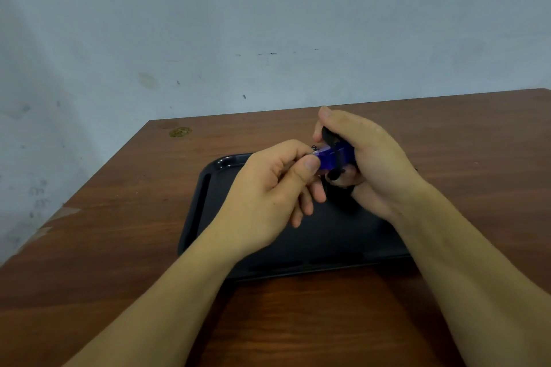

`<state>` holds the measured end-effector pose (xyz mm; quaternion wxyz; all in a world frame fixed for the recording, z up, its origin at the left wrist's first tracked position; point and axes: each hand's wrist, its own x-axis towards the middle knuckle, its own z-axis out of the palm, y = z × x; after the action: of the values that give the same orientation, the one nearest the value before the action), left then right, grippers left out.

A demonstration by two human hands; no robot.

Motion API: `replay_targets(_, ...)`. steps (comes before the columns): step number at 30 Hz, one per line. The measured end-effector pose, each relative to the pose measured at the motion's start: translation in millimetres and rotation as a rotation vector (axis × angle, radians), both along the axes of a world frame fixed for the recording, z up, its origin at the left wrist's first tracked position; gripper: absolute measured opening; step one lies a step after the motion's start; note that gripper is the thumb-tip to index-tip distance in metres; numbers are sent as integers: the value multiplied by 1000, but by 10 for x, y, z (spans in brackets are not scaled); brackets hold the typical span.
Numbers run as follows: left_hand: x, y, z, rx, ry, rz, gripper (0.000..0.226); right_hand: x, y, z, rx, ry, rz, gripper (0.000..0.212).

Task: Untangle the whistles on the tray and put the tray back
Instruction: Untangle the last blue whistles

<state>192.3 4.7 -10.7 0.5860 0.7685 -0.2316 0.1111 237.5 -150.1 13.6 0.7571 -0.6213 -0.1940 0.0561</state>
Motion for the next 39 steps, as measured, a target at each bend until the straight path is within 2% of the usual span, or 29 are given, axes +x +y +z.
replay_targets(3, -13, -7, 15, -20, -16, -40, 24, 29, -86, 12, 103, 124, 221, 31)
replay_targets(6, -26, -21, 29, -34, -15, -53, 25, 40, -117, 6, 160, 157, 296, 29)
replay_targets(10, -37, -32, 25, -42, 46, -28, 25, 34, -83, 13, 29, 75, 202, 28)
replay_targets(14, -70, -52, 34, -208, 261, -194, 31, 3, -39, 18, 13, 66, 180, 32)
replay_targets(21, -120, -99, 44, -377, 486, -397, 33, -31, 32, -16, -22, 39, 258, 29)
replay_targets(24, -134, -109, 52, -393, 533, -417, 32, -41, 59, -15, 2, -2, 229, 27)
replay_targets(27, -131, -118, 61, -444, 525, -420, 32, -6, 94, -42, -24, -88, 106, 27)
replay_targets(30, -131, -109, 98, -544, 444, -357, 28, 84, 105, -103, 4, -75, -49, 25)
replay_targets(33, -93, -59, 133, -595, 295, -200, 27, 135, 72, -140, 23, -71, -124, 36)
replay_targets(36, -11, 16, 135, -565, 153, 44, 28, 138, 18, -147, 17, -89, -148, 29)
replay_targets(39, 52, 99, 116, -460, 49, 281, 29, 99, -22, -134, -122, -233, -163, 29)
